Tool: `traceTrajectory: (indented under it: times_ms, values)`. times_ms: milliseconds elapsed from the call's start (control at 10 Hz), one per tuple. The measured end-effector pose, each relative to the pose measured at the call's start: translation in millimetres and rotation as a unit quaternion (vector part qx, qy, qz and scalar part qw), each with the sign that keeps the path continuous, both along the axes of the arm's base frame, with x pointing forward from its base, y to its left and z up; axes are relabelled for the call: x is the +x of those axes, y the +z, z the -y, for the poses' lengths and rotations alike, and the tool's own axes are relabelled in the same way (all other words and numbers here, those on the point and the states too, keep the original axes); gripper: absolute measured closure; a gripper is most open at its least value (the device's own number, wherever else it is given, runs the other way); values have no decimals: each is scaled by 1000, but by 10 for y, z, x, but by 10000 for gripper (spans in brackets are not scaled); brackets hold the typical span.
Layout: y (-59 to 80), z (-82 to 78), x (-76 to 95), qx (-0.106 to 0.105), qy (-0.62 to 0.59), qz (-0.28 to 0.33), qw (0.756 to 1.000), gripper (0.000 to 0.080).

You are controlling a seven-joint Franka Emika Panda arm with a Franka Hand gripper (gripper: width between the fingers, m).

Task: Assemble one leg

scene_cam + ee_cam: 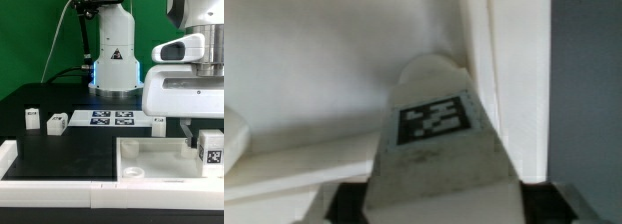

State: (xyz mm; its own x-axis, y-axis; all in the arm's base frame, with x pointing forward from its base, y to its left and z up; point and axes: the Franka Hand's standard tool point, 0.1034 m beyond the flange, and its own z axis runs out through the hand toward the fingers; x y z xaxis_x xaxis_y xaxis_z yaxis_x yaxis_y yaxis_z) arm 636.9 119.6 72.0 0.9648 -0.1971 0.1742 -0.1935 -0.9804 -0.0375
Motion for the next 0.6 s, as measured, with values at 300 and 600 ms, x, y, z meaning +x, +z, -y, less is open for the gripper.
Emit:
traceTrajectory:
  times_ms: [300,600]
  values:
    - [1,4,3,7,-37,-1,999,509]
    - [4,189,9,22,-210,0,978,509]
